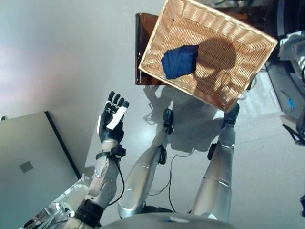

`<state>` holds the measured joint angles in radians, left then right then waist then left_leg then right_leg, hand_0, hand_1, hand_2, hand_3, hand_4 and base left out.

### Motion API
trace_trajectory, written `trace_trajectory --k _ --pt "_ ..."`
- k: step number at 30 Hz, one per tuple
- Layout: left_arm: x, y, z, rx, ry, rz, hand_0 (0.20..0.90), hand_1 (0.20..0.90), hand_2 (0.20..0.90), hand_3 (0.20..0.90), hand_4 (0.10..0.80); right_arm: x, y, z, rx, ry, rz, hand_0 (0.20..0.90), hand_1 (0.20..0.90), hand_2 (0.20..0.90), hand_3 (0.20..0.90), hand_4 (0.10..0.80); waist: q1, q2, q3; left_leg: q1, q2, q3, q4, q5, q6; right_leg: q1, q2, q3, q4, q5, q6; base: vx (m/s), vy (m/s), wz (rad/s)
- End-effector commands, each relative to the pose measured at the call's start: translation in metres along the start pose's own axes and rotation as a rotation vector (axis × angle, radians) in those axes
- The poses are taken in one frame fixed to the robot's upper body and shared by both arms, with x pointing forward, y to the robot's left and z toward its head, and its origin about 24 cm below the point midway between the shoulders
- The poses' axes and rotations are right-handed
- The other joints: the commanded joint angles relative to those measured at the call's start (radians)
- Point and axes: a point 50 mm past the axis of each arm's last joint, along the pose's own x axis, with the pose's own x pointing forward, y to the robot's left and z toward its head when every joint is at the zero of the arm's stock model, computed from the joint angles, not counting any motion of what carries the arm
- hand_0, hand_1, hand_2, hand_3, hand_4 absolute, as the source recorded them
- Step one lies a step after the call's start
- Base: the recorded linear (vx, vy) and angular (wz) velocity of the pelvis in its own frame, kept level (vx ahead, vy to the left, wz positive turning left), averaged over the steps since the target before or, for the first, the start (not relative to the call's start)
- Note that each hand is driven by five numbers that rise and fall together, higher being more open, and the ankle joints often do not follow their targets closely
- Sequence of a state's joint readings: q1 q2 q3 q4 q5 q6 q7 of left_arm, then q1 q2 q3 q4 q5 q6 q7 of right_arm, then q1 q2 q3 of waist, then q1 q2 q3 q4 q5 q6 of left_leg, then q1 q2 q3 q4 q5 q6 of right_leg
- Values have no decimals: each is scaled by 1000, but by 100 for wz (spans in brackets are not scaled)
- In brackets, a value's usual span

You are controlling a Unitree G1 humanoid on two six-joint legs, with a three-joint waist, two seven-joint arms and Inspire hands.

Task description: Pick up the clothes and place them into the washing machine

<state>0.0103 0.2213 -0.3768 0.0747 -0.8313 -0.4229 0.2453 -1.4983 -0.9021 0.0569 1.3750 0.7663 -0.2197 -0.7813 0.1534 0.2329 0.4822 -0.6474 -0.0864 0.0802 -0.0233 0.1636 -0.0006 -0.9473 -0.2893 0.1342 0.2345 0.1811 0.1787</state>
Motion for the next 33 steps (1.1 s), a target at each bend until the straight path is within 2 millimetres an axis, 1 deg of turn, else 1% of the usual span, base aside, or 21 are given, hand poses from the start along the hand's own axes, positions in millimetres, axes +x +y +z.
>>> trace_trajectory --k 1,7,10,11,15,16,17,21,24,31,32,33 --pt "-4 -18 32 -15 -170 -102 900 900 900 900 800 6 1 113 91 -400 35 200 200 200 200 300 -9 159 38 -20 63 -48 -41 16 -109 -28 49 3 206 -251 -29 38 -42 10" --pt "-5 -17 35 -16 -186 -90 900 900 900 900 800 7 0 125 90 -431 29 200 200 200 200 300 -16 155 38 -32 62 -44 -44 18 -116 -62 56 14 244 -268 -36 18 -46 5" --pt "-4 -18 35 -24 -187 -93 900 900 900 900 800 7 -1 127 93 -435 27 200 200 200 200 300 -21 153 37 -28 62 -44 -49 12 -121 -64 55 16 247 -282 -35 32 -46 1" --pt "-4 -18 35 -19 -184 -96 900 900 900 900 800 7 -1 127 88 -437 26 200 200 200 200 300 -21 156 38 -35 65 -40 -48 18 -120 -72 59 15 252 -273 -36 16 -17 -3" --pt "-4 -19 37 -15 -193 -103 900 900 900 900 800 8 -2 130 57 -448 21 200 200 200 200 300 -26 156 38 -31 63 -40 -53 19 -122 -75 61 17 263 -281 -37 -9 -23 -1" --pt "-5 -18 37 -15 -191 -98 900 900 900 900 800 9 -2 128 31 -443 20 400 400 400 400 443 -26 157 38 -30 64 -41 -53 18 -122 -79 63 16 271 -284 -39 0 0 0" --pt "-5 -18 36 -16 -191 -98 900 900 900 900 800 9 -2 129 31 -444 20 900 900 900 900 800 -26 157 38 -30 64 -41 -53 18 -122 -80 63 17 272 -285 -39 0 0 0" --pt "-5 -17 37 -15 -189 -96 900 900 900 900 800 10 -3 127 3 -433 6 900 900 900 900 800 -28 156 38 -32 63 -40 -47 14 -120 -83 65 18 280 -286 -41 0 0 0" --pt "-5 -16 37 -14 -191 -88 900 900 900 900 800 12 -4 125 -60 -439 -22 900 900 900 900 800 -28 156 38 -33 59 -37 -38 11 -116 -82 66 18 280 -285 -42 0 0 0" --pt "-3 -16 39 -22 -201 -76 900 900 900 900 800 10 -2 120 -99 -440 -30 900 900 900 900 800 -32 154 38 -26 57 -35 -31 4 -113 -72 72 16 272 -279 -47 7 2 0" --pt "-2 -17 40 -23 -205 -79 900 900 900 900 800 10 -2 119 -103 -438 -27 900 900 900 900 800 -31 151 37 -19 56 -38 -33 -3 -115 -65 71 19 269 -289 -46 0 0 0" --pt "-3 -16 40 -17 -204 -76 900 900 900 900 800 10 -2 117 -111 -437 -28 900 900 900 900 800 -32 151 38 -25 58 -37 -30 3 -113 -68 72 13 268 -277 -47 0 0 0"
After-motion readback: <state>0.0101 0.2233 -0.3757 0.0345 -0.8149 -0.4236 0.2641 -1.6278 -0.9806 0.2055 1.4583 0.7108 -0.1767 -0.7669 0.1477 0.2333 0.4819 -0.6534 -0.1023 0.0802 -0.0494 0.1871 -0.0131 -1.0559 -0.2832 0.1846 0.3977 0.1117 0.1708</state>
